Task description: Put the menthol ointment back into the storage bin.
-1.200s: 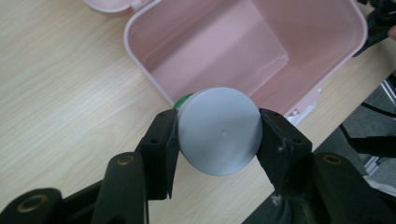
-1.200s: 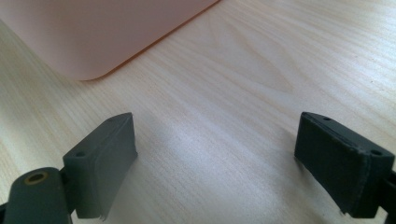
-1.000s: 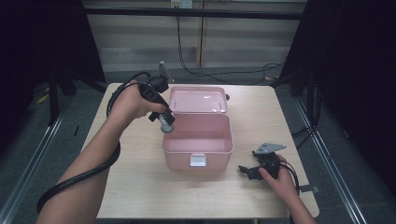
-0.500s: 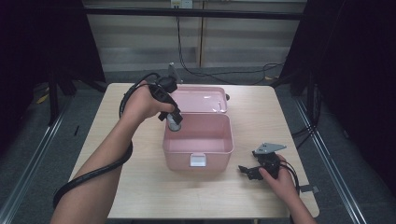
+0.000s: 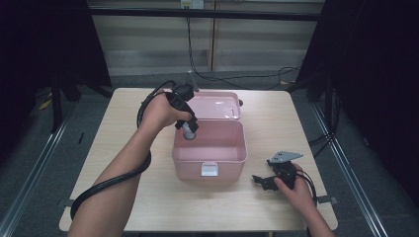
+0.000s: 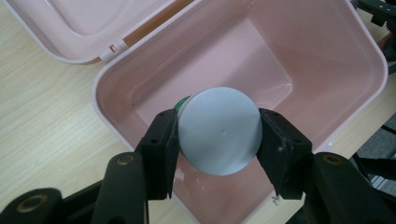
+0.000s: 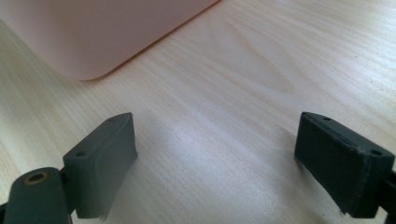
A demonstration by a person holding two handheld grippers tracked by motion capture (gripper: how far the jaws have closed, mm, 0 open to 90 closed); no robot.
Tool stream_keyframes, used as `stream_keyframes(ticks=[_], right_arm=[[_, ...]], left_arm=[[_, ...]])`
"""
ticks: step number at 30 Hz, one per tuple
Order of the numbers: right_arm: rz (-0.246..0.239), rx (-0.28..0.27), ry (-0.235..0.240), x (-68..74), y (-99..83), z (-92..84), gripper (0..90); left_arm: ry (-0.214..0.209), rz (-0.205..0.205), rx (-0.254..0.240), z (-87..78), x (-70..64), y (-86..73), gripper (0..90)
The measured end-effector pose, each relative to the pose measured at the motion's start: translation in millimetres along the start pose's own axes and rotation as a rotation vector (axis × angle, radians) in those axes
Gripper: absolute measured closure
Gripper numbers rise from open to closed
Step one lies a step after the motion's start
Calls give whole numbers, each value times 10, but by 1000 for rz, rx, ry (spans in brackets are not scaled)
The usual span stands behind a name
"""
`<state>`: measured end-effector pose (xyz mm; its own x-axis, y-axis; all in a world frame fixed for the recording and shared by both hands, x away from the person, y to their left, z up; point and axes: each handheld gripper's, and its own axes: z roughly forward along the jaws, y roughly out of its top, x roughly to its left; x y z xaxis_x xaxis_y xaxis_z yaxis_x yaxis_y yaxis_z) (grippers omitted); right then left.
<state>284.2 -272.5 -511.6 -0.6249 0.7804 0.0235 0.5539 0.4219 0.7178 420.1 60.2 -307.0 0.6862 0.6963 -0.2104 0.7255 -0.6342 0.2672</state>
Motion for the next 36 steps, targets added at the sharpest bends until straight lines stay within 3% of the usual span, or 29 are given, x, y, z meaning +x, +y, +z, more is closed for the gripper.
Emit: stream_keyframes(ticks=[4, 15, 36], right_arm=[[0, 0, 0, 0, 0, 0, 119], [0, 0, 0, 0, 0, 0, 119], [0, -2, 0, 0, -1, 2, 119]], left_arm=[[16, 6, 11, 66, -25, 24, 500], [10, 24, -4, 252, -89, 83, 499], [28, -17, -9, 628, -92, 148, 500]])
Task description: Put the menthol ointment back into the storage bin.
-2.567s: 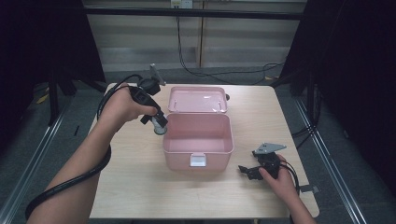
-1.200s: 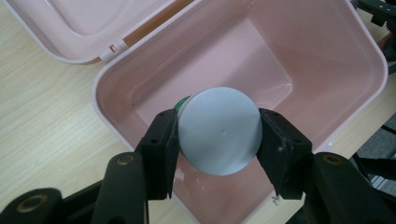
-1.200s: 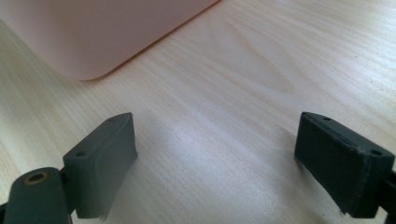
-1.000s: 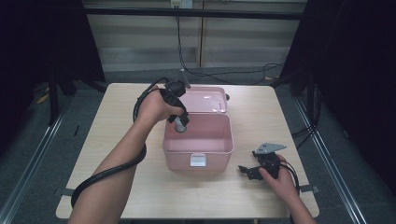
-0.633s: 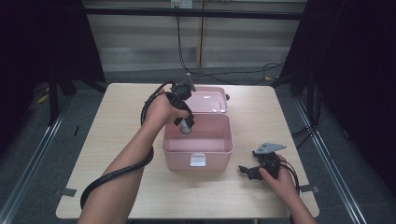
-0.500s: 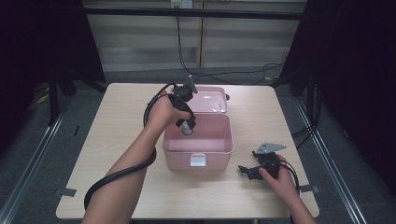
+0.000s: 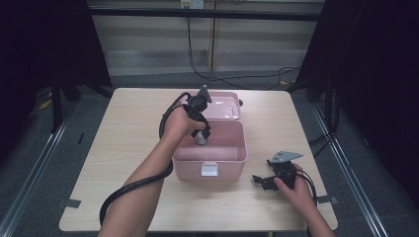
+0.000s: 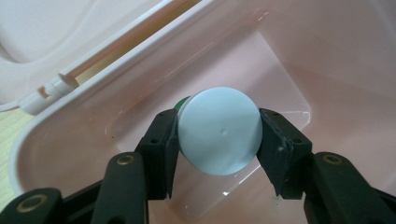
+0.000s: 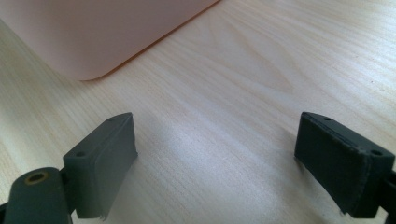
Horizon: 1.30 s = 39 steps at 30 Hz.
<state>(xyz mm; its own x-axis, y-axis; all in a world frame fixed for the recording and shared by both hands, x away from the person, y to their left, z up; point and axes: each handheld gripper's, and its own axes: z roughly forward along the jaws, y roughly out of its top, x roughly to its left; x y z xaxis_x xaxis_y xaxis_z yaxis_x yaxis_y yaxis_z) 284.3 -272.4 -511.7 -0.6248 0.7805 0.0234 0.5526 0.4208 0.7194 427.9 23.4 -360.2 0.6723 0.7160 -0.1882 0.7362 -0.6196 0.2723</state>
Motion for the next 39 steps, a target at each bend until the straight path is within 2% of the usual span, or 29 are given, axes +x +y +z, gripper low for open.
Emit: stream_keyframes(ticks=[12, 28, 39], right_arm=[[0, 0, 0, 0, 0, 0, 119], [1, 0, 0, 1, 0, 0, 119], [0, 0, 0, 0, 0, 0, 119]], left_arm=[[-5, -10, 1, 180, -5, 13, 499], [0, -40, 3, 426, 86, -15, 498], [10, -51, -5, 515, 127, -27, 498]])
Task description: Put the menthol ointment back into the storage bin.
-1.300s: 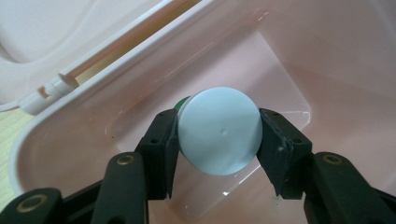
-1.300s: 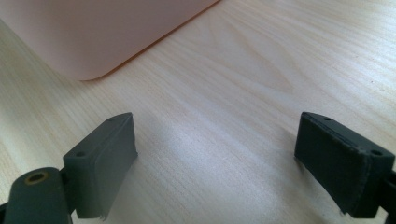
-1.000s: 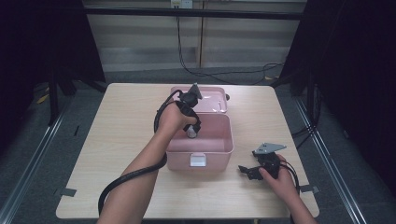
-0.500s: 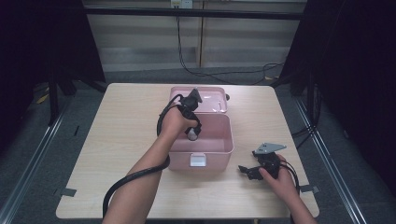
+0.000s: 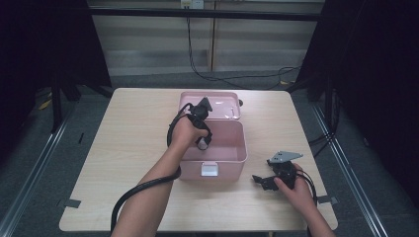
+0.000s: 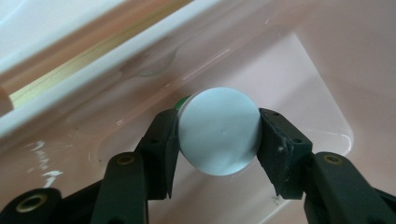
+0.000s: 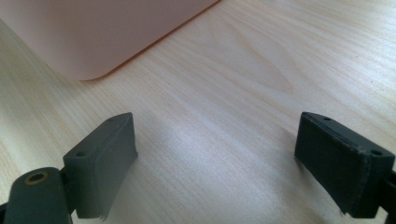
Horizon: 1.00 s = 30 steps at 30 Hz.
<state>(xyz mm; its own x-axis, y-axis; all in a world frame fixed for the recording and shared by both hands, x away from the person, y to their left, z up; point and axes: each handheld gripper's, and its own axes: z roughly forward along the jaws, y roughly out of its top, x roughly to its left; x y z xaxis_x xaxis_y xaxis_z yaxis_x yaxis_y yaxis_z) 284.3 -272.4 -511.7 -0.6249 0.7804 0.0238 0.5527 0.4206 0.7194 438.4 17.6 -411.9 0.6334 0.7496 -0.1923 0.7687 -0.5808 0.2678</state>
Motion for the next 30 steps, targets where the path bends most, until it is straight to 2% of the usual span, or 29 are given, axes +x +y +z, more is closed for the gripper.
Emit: stream_keyframes(ticks=[13, 30], right_arm=[[0, 0, 0, 0, 0, 0, 119], [1, 0, 0, 1, 0, 0, 119]], left_arm=[[11, -3, -6, 121, 28, -27, 498], [21, -45, -24, 210, 60, -47, 497]])
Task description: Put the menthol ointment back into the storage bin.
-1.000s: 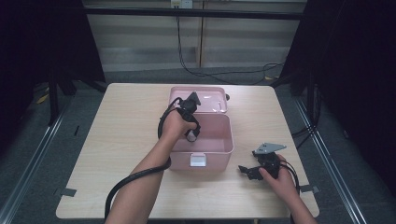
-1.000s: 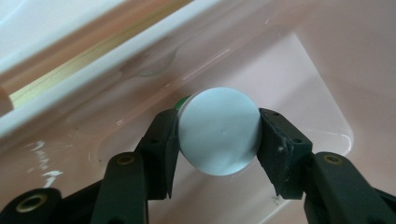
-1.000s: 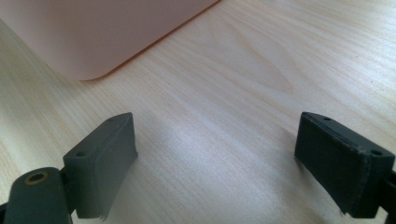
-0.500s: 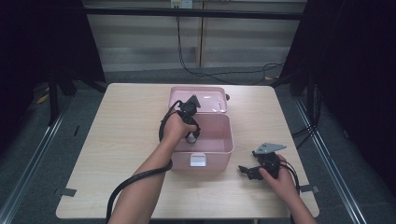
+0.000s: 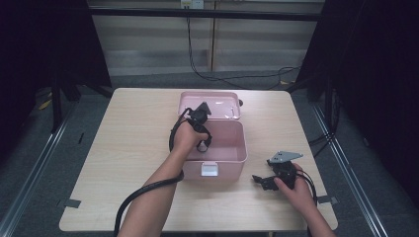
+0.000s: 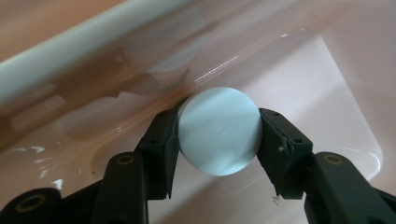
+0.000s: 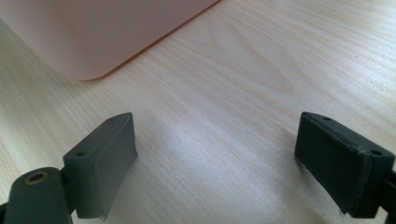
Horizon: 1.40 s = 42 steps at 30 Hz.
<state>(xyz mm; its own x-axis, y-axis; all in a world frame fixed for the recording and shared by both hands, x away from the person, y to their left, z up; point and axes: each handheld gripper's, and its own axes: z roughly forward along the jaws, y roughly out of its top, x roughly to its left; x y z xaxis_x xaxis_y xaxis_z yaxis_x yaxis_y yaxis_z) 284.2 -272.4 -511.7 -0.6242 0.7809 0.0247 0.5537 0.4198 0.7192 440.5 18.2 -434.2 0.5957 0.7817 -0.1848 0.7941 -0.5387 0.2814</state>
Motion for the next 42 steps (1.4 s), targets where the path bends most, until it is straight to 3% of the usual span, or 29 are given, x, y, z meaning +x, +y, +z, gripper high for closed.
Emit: stream_keyframes(ticks=[33, 42], right_arm=[[-1, 0, 0, 0, 0, 0, 119], [0, 0, 0, 0, 0, 0, 119]], left_arm=[[-7, -23, -31, 24, 26, -13, 489], [-16, -34, -36, -52, 38, -33, 457]])
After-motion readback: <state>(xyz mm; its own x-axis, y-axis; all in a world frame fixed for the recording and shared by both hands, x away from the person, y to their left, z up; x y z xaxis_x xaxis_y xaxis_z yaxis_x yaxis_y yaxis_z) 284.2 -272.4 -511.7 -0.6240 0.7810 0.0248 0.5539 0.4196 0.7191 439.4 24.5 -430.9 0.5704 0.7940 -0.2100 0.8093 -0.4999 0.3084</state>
